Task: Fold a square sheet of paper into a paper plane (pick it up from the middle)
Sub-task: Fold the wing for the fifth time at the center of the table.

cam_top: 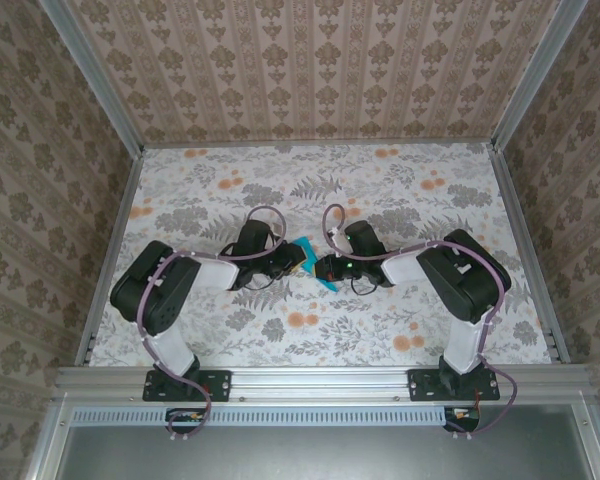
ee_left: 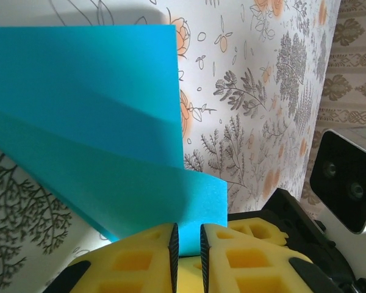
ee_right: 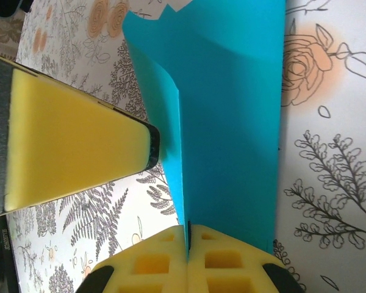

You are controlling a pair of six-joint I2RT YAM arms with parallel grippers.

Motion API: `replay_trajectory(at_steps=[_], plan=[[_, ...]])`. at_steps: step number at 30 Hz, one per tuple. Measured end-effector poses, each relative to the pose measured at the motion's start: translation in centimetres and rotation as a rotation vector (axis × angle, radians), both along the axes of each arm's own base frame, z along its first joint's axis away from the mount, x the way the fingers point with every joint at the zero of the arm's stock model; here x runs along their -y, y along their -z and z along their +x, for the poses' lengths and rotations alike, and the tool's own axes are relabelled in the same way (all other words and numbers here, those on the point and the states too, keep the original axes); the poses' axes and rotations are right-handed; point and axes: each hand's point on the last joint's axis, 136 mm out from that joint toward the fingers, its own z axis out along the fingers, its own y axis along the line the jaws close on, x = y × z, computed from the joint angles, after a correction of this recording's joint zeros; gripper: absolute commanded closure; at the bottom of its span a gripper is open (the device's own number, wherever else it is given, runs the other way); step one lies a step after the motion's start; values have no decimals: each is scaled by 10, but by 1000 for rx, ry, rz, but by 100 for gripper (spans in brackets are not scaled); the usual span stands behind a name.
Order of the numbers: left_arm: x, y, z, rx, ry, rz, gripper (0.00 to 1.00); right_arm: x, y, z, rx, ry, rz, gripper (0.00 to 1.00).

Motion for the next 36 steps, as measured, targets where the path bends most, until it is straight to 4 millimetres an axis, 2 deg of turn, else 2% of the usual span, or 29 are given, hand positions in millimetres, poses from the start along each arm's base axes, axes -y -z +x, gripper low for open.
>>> replay_trajectory(at_steps=[27, 36], plan=[[8, -3, 0, 23, 18, -28, 84, 3, 3, 6, -107, 51, 67, 100], [7, 18, -5, -18, 24, 3, 86, 2, 4, 6, -117, 47, 61, 97]])
